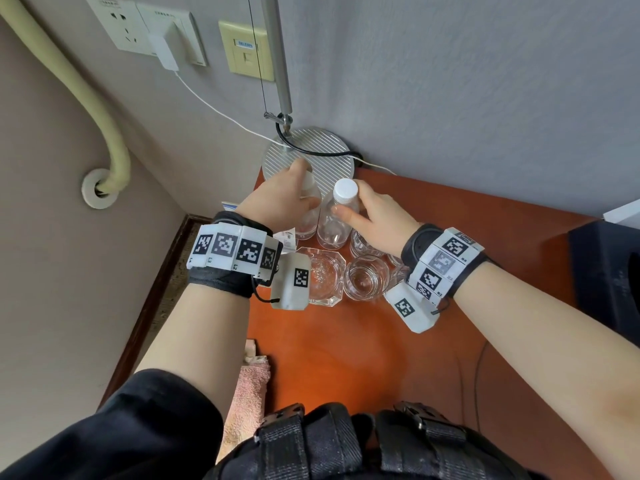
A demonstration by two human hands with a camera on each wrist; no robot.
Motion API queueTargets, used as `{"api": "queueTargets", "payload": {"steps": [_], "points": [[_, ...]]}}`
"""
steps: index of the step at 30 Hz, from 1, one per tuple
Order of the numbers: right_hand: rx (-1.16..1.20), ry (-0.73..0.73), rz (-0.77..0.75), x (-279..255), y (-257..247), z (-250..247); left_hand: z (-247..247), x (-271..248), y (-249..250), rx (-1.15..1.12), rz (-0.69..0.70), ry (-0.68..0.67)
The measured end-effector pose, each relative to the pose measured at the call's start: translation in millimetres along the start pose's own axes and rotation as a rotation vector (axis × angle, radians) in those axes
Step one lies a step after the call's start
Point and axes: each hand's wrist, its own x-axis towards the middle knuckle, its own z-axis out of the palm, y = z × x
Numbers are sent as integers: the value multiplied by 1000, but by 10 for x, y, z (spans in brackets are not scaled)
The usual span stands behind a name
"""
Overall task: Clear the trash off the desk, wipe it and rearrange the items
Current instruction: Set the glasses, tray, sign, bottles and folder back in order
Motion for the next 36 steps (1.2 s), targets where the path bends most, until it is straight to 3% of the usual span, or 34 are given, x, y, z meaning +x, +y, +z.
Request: {"api": "queueTargets", "payload": {"steps": [10,27,36], "points": [[120,42,53,-67,-39,-18,44,-71,60,-119,-37,18],[6,140,9,-515,-214,-165,-68,-578,242,77,51,132],[-18,148,3,-981,-265,-127,140,-972,389,136,93,59]]}}
